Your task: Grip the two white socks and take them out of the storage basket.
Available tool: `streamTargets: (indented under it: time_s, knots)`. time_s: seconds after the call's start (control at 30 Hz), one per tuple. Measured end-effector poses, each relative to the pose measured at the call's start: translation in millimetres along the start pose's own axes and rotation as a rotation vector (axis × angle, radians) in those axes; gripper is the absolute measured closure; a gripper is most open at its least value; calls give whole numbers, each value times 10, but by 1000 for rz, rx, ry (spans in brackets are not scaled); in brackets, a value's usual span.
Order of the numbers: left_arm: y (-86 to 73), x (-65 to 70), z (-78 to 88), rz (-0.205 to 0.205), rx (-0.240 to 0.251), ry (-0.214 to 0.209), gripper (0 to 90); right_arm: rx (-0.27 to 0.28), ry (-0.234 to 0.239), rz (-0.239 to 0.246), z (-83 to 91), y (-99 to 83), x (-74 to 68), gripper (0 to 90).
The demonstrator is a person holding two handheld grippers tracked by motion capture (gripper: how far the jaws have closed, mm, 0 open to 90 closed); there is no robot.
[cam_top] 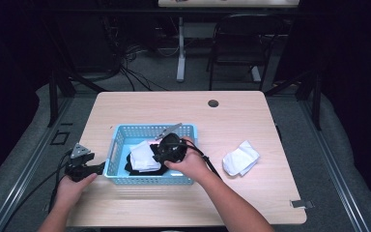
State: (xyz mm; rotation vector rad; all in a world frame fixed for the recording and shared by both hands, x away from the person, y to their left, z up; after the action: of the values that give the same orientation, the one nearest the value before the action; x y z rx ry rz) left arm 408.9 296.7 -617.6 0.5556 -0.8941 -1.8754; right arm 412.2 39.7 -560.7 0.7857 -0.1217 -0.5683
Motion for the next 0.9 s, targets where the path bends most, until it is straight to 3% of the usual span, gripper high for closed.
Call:
streamTargets:
  time_s: [0.27,0.5,0.73,0.9]
  knots:
    - [5,1,3,-1,3,-3,278,-58,18,31,-183,-20,-80,595]
    - [7,1,5,1,4,-3,278,-81,25,36,-238,-23,-81,592]
    - [11,1,9,-3,6,-5,278,-140,8,101,-299,-37,-106,606]
    - [12,-1,10,-2,7,-5,278,-159,8,108,-337,-41,-94,618]
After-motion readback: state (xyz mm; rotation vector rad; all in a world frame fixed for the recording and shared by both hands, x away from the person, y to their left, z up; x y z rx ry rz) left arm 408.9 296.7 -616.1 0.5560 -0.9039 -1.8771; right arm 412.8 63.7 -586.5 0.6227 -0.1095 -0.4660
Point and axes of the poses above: each handheld gripper's, and its own axes: z roughly backward along the jaws, y roughly out of its top, x roughly to its right, the point moved 8 cm from there along -z, roughly forward along the jaws, and after that the axes turned 2 degrees about x, right-handed, at the moved point
